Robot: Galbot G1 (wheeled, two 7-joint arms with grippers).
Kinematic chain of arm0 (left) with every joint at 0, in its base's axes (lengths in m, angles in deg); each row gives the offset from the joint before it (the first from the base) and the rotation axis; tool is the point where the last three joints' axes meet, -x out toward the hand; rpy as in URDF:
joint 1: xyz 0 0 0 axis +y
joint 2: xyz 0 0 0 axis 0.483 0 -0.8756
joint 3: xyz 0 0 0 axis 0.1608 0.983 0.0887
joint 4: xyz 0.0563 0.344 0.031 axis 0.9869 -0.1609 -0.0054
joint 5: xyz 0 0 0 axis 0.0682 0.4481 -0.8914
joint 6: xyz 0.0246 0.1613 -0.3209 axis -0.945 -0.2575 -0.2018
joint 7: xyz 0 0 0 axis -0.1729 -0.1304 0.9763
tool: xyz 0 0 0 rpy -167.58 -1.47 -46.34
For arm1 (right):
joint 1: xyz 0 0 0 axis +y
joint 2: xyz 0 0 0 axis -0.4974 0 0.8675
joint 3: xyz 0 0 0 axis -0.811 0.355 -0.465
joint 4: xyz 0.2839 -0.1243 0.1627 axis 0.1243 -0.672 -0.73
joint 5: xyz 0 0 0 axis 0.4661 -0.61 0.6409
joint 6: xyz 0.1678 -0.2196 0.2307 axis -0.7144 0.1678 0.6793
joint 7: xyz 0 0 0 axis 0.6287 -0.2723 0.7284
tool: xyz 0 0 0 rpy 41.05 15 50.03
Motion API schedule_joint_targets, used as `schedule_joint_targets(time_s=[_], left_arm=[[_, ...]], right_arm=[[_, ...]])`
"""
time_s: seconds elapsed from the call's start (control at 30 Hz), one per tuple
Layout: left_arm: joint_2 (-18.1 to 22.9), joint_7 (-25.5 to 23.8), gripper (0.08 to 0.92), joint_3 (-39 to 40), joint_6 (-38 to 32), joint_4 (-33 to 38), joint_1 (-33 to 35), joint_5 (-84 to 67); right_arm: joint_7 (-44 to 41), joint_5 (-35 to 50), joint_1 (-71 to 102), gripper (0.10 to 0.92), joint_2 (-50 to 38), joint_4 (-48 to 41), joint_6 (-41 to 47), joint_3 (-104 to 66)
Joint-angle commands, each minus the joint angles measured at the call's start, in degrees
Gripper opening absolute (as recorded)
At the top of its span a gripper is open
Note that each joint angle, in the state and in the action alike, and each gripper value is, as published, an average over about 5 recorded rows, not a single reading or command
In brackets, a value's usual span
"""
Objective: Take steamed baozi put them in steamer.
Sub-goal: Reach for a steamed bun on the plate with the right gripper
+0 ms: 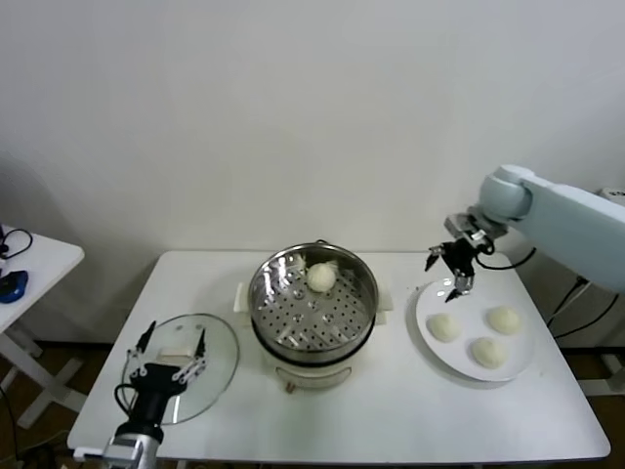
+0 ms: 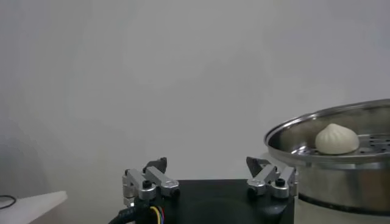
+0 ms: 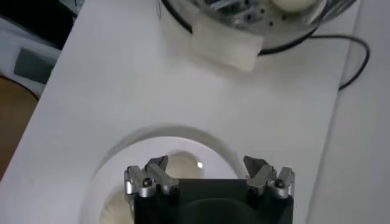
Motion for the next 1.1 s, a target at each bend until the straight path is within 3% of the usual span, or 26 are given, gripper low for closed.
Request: schedule_joint_targets(time_s=[0.03, 0.43, 1.1], left_arm=[[-0.07, 0.00, 0.823, -0.01, 0.03, -0.05, 0.14, -0.04], [-0.36, 0.01, 0.823, -0.09, 0.23, -0.70, -0.26, -0.01], [-0.31, 0.01, 0.823, 0.05, 0.46, -1.47, -0.80, 0.42]], right_arm=[[1.40, -4.88, 10.67, 0.823, -2.06, -2.84, 2.07, -6.21], [2.52, -18.22, 17.32, 0.823, 2.49, -10.83, -3.31, -13.39], [3.43, -16.72, 18.91, 0.823, 7.52, -15.53, -3.04, -16.39]])
